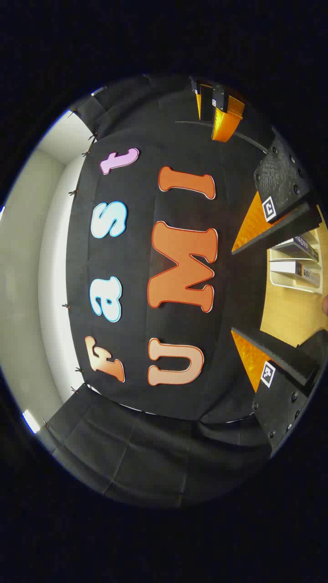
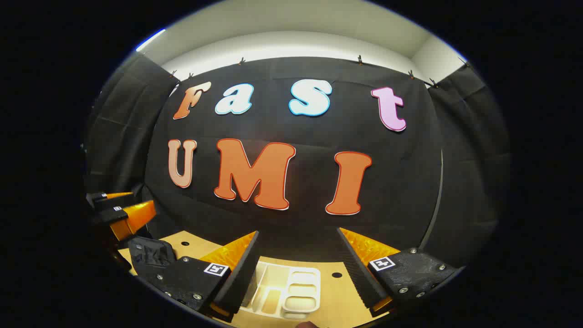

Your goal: Open the schoolbag, grab two books from the bookshelf and put them into the schoolbag.

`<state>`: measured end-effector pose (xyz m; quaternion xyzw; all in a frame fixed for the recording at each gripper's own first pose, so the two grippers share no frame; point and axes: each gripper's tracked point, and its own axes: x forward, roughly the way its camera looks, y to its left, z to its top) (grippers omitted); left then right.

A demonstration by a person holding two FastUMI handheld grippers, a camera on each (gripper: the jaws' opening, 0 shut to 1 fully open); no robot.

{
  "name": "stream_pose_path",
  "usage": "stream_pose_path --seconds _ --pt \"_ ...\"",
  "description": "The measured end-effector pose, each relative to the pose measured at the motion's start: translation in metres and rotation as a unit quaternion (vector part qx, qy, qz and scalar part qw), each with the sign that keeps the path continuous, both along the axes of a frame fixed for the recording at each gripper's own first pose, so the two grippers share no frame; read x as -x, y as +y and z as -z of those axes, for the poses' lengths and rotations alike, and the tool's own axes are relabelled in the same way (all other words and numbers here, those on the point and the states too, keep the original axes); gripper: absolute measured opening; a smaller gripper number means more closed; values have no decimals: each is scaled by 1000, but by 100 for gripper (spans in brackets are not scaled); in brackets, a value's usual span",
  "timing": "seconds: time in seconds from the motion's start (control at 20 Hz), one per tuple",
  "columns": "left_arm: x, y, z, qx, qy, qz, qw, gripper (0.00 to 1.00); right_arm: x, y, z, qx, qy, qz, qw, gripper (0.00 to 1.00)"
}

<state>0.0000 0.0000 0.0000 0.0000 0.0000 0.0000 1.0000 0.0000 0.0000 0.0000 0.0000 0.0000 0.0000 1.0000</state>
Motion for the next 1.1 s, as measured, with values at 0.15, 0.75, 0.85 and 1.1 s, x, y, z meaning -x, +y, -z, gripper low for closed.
stream_pose_path --seconds 0.15,0.75,0.85,1.1 --pt "-4 -15 18 16 10 -2 1000 95 -11 -9 7 -11 -8 6 1000 100" --pt "-10 -24 28 -6 10 -19 1000 95 -25 -9 38 -30 12 11 999 96" --pt "-14 -23 33 -12 16 -3 1000 95 -23 -3 36 -33 9 26 999 96" --pt "-21 -10 23 -29 3 39 999 95 -17 20 29 -38 9 63 997 96"
